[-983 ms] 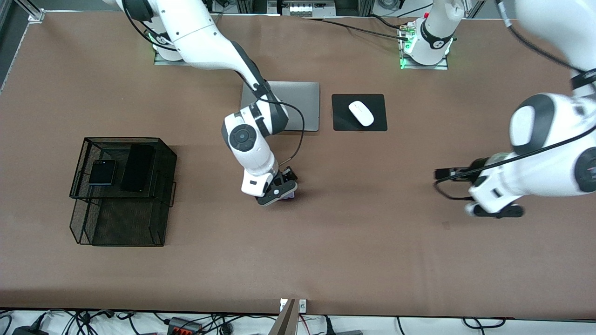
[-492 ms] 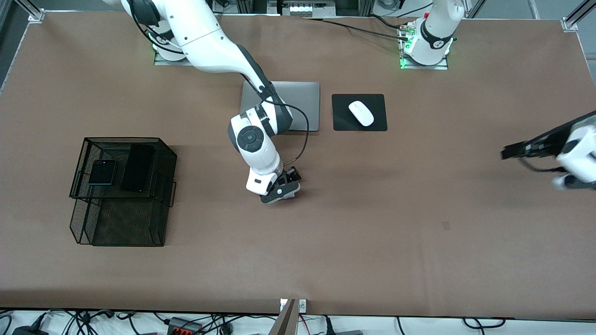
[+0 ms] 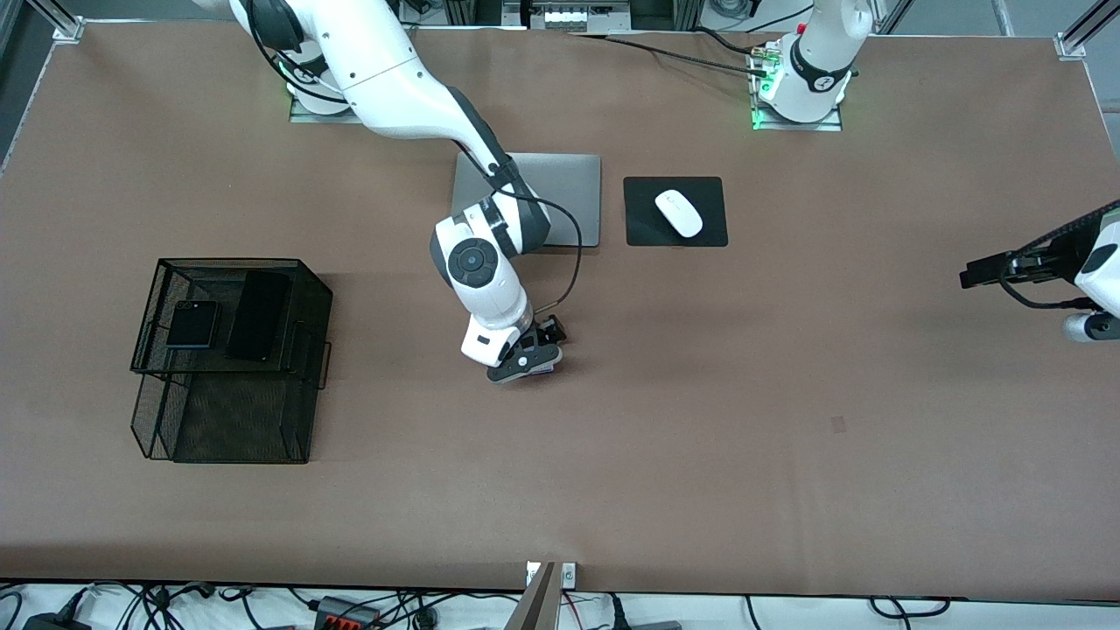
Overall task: Place phones with both arms
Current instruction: 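Carry the white phone with the right gripper to the mesh basket, then lower the white phone into the basket and open the right gripper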
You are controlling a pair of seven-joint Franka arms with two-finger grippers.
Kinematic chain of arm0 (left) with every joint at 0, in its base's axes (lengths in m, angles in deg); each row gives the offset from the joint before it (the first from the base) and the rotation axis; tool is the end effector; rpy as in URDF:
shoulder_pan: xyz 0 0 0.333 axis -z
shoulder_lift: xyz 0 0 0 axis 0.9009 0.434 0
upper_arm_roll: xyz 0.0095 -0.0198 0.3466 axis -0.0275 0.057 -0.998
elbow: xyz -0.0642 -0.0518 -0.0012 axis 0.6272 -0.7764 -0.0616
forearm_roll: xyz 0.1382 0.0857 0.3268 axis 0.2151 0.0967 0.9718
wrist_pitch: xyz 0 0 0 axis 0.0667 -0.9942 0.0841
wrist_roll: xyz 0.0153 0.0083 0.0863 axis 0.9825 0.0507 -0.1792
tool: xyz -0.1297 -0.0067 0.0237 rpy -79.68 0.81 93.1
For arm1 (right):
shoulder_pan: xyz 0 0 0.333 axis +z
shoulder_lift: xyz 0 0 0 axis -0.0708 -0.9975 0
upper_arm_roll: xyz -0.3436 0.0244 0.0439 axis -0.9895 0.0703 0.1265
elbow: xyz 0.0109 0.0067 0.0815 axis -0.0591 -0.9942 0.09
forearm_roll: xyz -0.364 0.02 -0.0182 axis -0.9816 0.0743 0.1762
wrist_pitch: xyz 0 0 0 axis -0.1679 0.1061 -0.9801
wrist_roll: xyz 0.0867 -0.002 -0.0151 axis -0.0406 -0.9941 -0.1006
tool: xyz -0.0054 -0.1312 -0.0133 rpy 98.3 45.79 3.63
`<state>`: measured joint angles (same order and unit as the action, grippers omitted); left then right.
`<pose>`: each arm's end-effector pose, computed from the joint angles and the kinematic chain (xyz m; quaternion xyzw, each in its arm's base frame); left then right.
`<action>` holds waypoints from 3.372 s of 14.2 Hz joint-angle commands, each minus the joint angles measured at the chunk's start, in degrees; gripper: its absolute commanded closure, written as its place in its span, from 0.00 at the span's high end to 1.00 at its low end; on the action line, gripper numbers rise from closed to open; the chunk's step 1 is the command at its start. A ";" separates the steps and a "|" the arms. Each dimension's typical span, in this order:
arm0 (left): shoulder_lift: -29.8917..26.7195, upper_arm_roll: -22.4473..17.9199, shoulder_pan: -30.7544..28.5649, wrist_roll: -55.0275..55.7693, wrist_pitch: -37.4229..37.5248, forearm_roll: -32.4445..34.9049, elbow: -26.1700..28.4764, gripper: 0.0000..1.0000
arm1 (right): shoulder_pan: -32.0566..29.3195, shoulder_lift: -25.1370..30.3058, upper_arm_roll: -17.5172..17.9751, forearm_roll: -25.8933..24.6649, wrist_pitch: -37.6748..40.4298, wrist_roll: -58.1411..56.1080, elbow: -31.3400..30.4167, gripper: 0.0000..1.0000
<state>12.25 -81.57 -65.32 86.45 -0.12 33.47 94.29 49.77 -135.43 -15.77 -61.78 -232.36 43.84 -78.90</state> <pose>0.6024 0.0484 0.5452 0.9957 0.0551 -0.0726 0.0144 0.5944 0.4583 0.1822 -0.9804 -0.1638 -0.0862 0.0668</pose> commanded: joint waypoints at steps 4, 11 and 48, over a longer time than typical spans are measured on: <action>-9.64 3.34 -1.68 0.08 -10.03 1.08 15.34 1.00 | 0.61 -1.09 -0.34 -0.32 0.21 2.11 1.19 0.72; -10.61 5.46 -1.77 2.10 -9.06 1.26 15.78 1.00 | 0.61 1.19 -2.44 -0.23 3.11 2.19 1.45 0.42; -10.17 5.54 -1.95 1.49 -9.24 5.04 15.08 1.00 | -24.96 3.83 -21.17 8.91 22.98 -30.42 4.62 1.00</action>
<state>3.43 -76.47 -66.99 88.59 -9.57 38.02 108.32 25.42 -132.04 -37.54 -54.31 -209.10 14.98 -74.18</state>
